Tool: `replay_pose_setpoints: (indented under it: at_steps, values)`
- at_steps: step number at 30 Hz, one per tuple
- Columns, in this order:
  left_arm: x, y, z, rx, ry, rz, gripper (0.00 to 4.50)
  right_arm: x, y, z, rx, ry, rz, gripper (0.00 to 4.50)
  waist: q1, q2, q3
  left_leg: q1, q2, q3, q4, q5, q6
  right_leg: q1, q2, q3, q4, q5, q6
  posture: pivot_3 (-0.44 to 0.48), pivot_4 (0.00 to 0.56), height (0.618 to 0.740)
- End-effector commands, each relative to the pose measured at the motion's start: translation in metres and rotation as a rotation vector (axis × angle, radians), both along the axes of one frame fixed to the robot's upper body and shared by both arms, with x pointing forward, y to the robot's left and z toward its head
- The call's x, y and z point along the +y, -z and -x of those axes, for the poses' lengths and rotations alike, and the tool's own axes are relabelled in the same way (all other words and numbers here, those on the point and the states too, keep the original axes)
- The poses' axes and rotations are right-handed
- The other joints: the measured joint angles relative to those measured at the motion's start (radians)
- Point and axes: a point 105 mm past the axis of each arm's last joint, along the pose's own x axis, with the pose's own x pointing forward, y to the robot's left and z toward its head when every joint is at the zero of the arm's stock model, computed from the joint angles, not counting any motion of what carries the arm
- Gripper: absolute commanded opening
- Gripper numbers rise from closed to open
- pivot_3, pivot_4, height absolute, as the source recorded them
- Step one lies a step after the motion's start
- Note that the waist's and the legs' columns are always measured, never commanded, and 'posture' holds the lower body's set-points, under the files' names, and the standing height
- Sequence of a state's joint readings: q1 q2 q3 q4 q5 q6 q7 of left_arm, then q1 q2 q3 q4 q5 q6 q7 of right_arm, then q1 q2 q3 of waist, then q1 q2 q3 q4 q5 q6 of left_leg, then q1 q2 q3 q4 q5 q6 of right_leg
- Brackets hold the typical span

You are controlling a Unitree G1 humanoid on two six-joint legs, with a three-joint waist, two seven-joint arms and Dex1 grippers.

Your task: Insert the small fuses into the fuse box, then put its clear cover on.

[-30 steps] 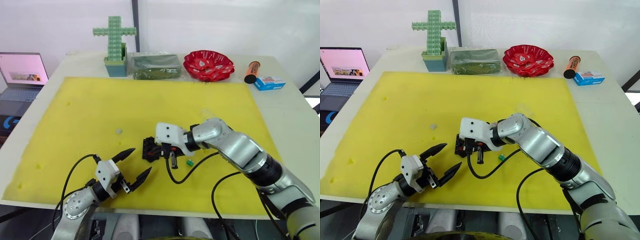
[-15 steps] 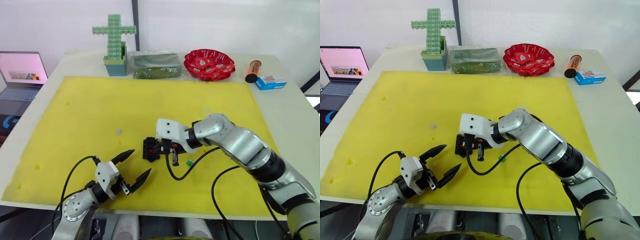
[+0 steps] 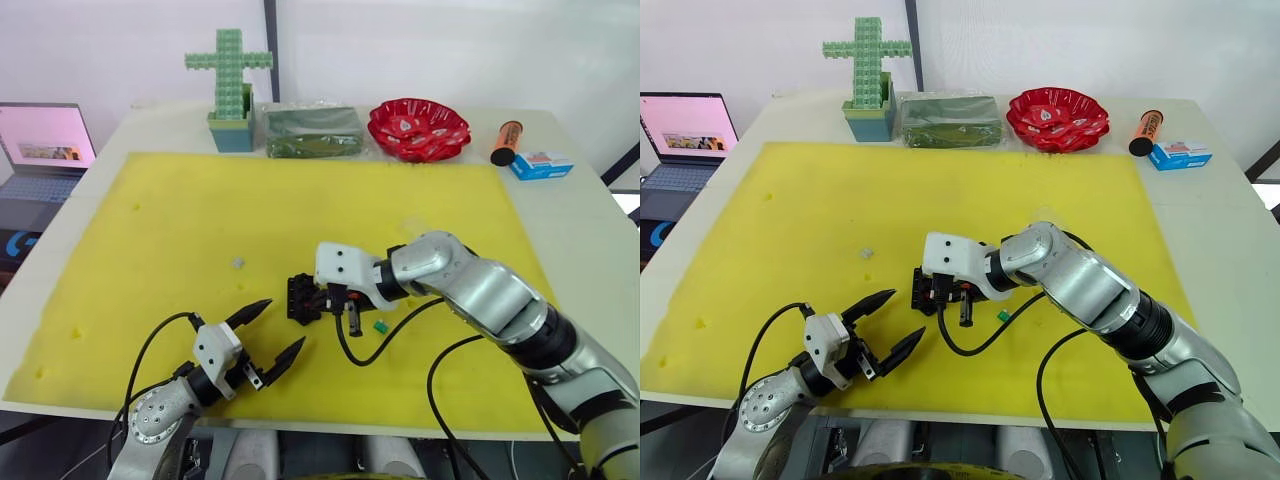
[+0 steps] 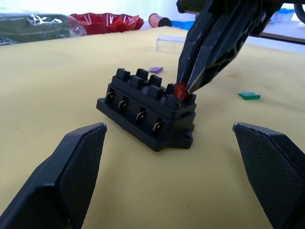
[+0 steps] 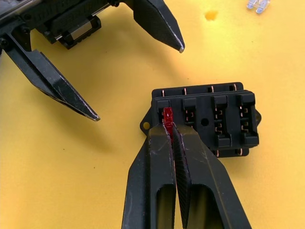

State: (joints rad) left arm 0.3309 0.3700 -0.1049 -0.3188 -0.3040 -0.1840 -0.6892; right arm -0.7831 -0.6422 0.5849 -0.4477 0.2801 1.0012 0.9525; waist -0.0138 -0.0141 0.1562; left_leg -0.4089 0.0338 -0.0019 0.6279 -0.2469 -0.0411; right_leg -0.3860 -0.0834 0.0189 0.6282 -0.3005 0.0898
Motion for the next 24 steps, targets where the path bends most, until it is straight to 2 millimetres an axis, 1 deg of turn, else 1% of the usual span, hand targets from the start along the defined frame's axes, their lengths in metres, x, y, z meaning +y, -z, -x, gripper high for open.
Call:
replay_pose_setpoints:
  at_steps: [1, 6, 15, 19, 24]
  values:
    - [-0.0046, -0.0083, 0.0021, -0.034, 0.01, 0.011, 4.48, 0.0009, -0.0003, -0.0024, -0.014, -0.009, 0.011, 0.0, 0.0, 0.0, 0.0, 0.0, 0.0, 0.0, 0.0, 0.0, 0.0, 0.0, 0.0, 0.0, 0.0, 0.0, 0.0, 0.0, 0.15, 0.74]
    - [-0.0049, -0.009, 0.0012, -0.036, 0.006, 0.013, 4.48, 0.0061, -0.0014, -0.0017, -0.008, -0.03, 0.009, 0.0, 0.0, 0.0, 0.0, 0.0, 0.0, 0.0, 0.001, 0.0, 0.0, 0.0, 0.001, 0.0, 0.0, 0.0, 0.0, 0.0, 0.15, 0.74]
    - [-0.006, -0.0099, -0.0019, -0.036, 0.002, 0.016, 4.48, 0.0087, -0.0069, -0.0021, -0.01, -0.043, 0.003, 0.0, 0.0, 0.0, 0.0, 0.0, 0.0, 0.0, 0.001, 0.0, 0.0, 0.0, 0.003, 0.0, 0.0, 0.0, 0.0, 0.0, 0.15, 0.74]
    - [-0.0068, -0.0099, -0.0026, -0.035, 0.002, 0.018, 4.48, 0.0053, -0.002, -0.0038, -0.015, -0.046, 0.026, 0.0, 0.0, 0.0, 0.0, 0.0, 0.0, 0.0, 0.001, 0.0, 0.0, 0.001, 0.003, 0.0, 0.001, 0.0, 0.0, 0.0, 0.15, 0.74]
    - [-0.0065, -0.0102, -0.0039, -0.038, -0.001, 0.019, 4.48, 0.0059, 0.0024, -0.0033, -0.017, -0.057, 0.036, 0.0, 0.0, 0.0, 0.0, 0.0, -0.001, 0.0, 0.002, 0.0, 0.0, 0.001, 0.004, 0.0, 0.001, 0.0, 0.0, 0.0, 0.15, 0.74]
